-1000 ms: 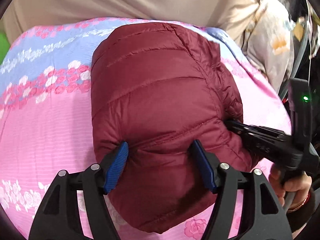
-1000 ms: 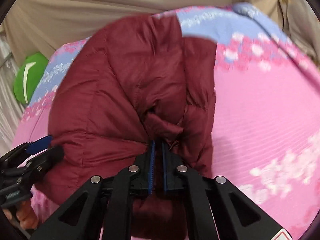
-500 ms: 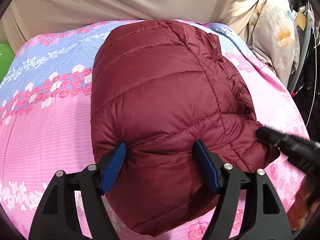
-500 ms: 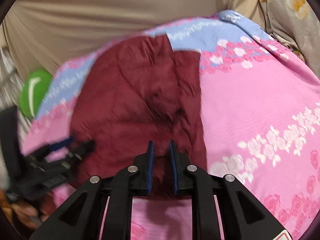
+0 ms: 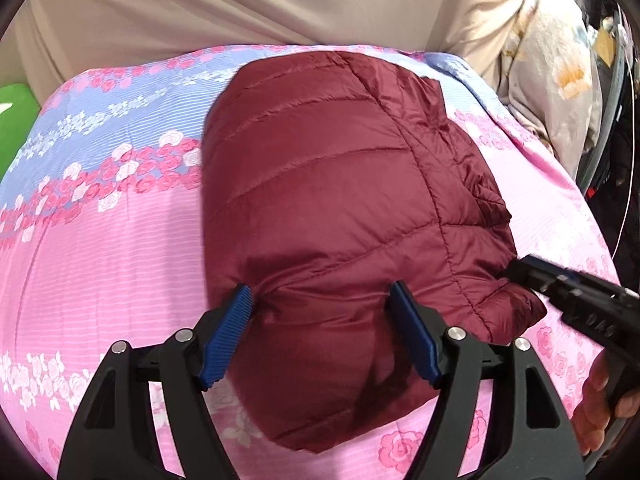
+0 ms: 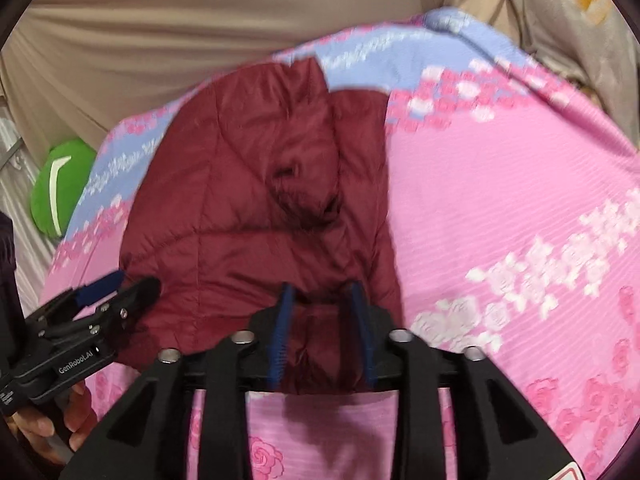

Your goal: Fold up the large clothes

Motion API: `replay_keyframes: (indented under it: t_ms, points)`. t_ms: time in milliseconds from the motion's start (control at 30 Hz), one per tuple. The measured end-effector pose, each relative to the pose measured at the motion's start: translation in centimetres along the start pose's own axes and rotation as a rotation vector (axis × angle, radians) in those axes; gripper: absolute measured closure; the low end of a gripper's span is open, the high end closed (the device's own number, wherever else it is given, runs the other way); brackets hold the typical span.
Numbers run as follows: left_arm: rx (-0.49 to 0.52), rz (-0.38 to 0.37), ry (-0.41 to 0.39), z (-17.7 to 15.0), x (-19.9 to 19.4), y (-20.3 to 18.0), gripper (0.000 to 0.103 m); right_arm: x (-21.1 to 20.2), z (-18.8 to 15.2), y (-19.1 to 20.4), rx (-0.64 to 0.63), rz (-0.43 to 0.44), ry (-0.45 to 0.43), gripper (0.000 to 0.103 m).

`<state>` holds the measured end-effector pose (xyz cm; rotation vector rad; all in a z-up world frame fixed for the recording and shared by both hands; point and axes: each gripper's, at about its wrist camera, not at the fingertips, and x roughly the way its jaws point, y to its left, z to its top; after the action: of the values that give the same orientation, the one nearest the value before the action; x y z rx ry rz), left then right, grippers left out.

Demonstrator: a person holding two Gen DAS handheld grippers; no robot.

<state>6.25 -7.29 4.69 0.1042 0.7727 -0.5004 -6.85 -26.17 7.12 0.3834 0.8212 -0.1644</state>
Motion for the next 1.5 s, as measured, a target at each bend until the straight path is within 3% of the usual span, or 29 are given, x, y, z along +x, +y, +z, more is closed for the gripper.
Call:
replay_keyframes:
  t_ms: [67,267,367,433,500,533,567,600,633,733,833,933,1033,1100,1133,1167,1200,1367,1500]
  points:
    - [-0.028,-0.005,-0.002,0.3,-0.5,0.9,0.033,-0.8,0.5,0.0,-0.007,-0.01,-0.025,0.052]
    - [-0.097,-0.021,-0.002,0.5,-2.0,3.4,0.03,0.0,3.3,-0.3,-0.001,0.025,-0.045,0.051]
    - [-0.041,-0.082,0.021,-0.5,-3.0,2.5,0.03,2.4,4.3,-0.1,-0.008,0.023,-0.005,0.051]
    - [0.027,-0.14,0.053,-2.4,-3.7,1.4,0.024,4.4,4.4,0.1,0.002,0.039,0.037,0.05]
    - [0.071,-0.122,0.087,-4.0,-3.3,0.7,0.023,5.2,4.4,0.1,0.009,0.052,0.049,0.049]
    - [0.083,-0.095,0.094,-4.6,-2.8,0.6,0.024,5.4,4.4,0.1,0.01,0.056,0.048,0.058]
    - [0.09,-0.051,0.094,-4.9,-2.1,0.6,0.031,5.5,4.4,0.2,0.011,0.065,0.041,0.078]
    - [0.091,-0.006,0.102,-5.0,-1.2,0.8,0.052,5.4,4.5,0.3,0.011,0.091,0.034,0.086]
    - [0.078,-0.001,0.112,-4.8,-0.5,1.2,0.058,5.0,4.6,0.3,0.015,0.108,0.022,0.095]
    - [0.043,-0.019,0.114,-4.0,0.1,2.3,0.061,2.3,4.6,-0.5,0.034,0.122,-0.053,0.099]
    - [0.053,0.033,0.107,-3.9,0.9,2.8,0.061,3.8,3.1,-1.7,0.065,0.073,0.009,0.099]
    - [0.039,0.015,0.144,-4.0,2.1,3.3,0.06,6.1,1.6,-1.6,0.057,0.055,0.057,0.095]
    - [0.027,-0.061,0.12,-3.6,-0.4,4.3,0.059,3.9,2.1,-1.4,0.072,0.069,0.023,0.085]
    - [-0.008,-0.155,0.101,-2.8,-2.8,5.5,0.043,2.2,2.1,-1.9,0.09,0.07,-0.009,0.063]
    - [-0.02,-0.168,0.095,-2.4,-3.3,5.8,0.038,1.6,2.0,-2.2,0.096,0.067,-0.026,0.043]
    - [-0.036,-0.186,0.084,-1.8,-3.9,6.3,0.021,1.2,2.0,-2.5,0.103,0.07,-0.034,0.037]
    - [-0.068,-0.222,0.05,-0.8,-4.5,6.9,0.008,1.2,2.0,-2.8,0.112,0.087,-0.029,0.037]
    - [-0.205,-0.307,0.013,3.6,-2.7,9.0,0.005,4.2,2.3,-3.7,0.19,0.178,0.081,0.032]
    - [-0.228,-0.333,0.125,5.6,3.2,9.0,0.005,6.4,2.5,-3.9,0.23,0.256,0.138,0.029]
